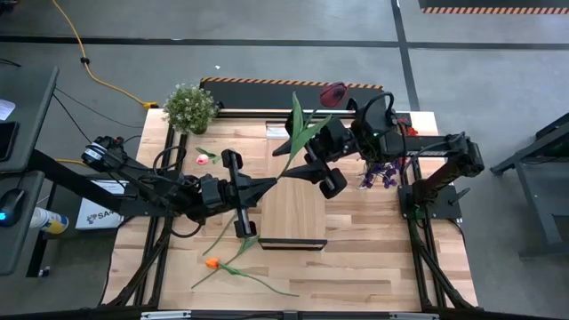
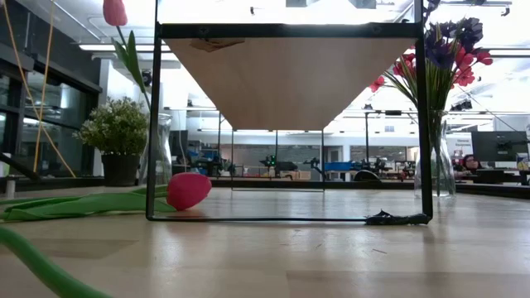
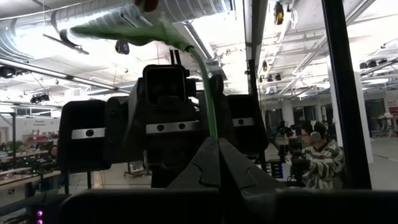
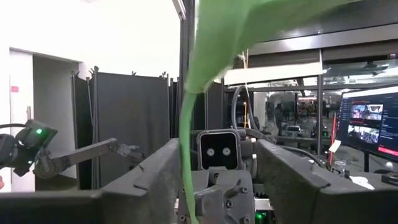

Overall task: Pick and place flowers into a vace then onto a shelf
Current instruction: Put the dark red tulip into the left transparent vase

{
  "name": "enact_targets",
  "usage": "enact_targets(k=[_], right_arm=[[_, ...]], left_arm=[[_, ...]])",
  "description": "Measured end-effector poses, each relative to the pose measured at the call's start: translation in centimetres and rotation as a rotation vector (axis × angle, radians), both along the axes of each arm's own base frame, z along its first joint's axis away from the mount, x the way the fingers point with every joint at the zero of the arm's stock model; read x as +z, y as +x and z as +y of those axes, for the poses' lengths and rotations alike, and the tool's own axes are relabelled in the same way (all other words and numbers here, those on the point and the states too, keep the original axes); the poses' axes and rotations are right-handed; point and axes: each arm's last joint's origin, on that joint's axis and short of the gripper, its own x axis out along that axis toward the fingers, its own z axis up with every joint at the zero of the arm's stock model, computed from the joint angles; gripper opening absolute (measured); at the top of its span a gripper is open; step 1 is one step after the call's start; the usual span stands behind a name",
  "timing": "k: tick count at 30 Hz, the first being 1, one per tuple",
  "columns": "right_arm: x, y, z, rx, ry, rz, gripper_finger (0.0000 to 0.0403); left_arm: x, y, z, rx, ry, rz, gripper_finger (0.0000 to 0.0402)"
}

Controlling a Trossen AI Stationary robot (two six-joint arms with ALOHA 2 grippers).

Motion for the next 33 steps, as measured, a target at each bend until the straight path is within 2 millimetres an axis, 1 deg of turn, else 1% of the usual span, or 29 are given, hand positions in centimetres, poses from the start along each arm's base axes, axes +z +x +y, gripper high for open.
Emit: enact_targets(k=[5,11,12,23,25,29,33], right_arm=[[0.0,0.0,0.0,-0.018,-0.031,-0.019,0.0127],[0.0,0.0,0.0,-0.034,-0.073,-0.042,0.002],[0.0,0.0,0.0,-0.037,-0.085,-0.049,0.0011],[0.0,0.0,0.0,-0.038,-0.088,-0.049,0.0002],[0.0,-0.1,-0.1,-0.04,-0.087,-0.045,0.0002],[0.2,-0.5,-0.2,-0.054,-0.1,-0.027,0.0001],[1.3,-1.5,-0.4,-0.087,-0.144,0.014,0.0001]], left_arm=[[0.0,0.0,0.0,0.002,0.0,0.002,0.0021],[0.0,0.0,0.0,0.004,-0.001,0.002,0.0021],[0.0,0.0,0.0,0.006,-0.003,0.003,0.0021],[0.0,0.0,0.0,0.015,-0.008,0.007,0.0022],[0.0,0.0,0.1,0.027,-0.016,0.01,0.0035],[0.0,0.0,0.2,0.051,-0.041,0.014,0.0081],[0.1,-0.2,0.2,0.056,-0.044,0.011,0.011]])
